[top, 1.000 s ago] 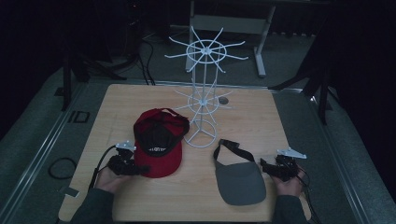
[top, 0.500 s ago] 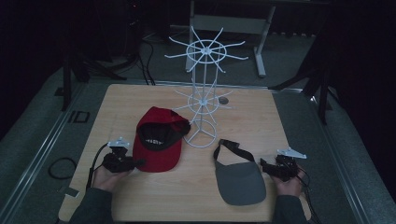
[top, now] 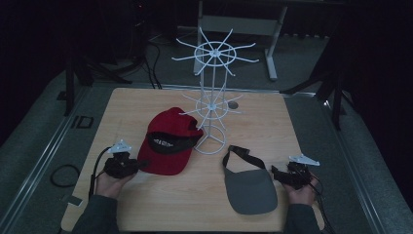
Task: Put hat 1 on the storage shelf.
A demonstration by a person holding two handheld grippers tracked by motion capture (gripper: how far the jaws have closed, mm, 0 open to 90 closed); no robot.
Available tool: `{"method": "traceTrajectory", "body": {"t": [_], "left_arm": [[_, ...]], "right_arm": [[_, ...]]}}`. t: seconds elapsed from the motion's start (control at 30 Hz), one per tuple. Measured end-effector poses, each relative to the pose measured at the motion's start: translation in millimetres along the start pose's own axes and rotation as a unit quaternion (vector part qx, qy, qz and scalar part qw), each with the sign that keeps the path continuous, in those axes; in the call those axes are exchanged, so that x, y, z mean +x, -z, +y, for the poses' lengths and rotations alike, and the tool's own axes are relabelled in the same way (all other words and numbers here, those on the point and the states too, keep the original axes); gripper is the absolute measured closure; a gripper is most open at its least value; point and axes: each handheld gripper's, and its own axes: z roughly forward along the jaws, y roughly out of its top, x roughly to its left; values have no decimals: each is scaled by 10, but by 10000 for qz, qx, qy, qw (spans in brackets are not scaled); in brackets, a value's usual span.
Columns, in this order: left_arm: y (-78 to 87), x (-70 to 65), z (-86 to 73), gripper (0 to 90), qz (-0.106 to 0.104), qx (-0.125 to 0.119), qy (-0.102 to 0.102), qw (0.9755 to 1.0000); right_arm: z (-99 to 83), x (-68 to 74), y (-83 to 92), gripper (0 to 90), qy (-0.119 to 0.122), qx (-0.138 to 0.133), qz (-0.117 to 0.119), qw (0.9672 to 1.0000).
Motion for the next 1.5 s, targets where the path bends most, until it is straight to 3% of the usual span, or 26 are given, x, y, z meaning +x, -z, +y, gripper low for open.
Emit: {"method": "traceTrajectory", "body": {"t": [0.93,1.5], "left_arm": [[231,152,113,860,564,-526,185,9969],[320,182,262,860,822,-766,115,9936]], "right_arm": [[0,0,0,213,1,-1,0,10000],[0,0,0,213,2,-1,0,10000]]}}
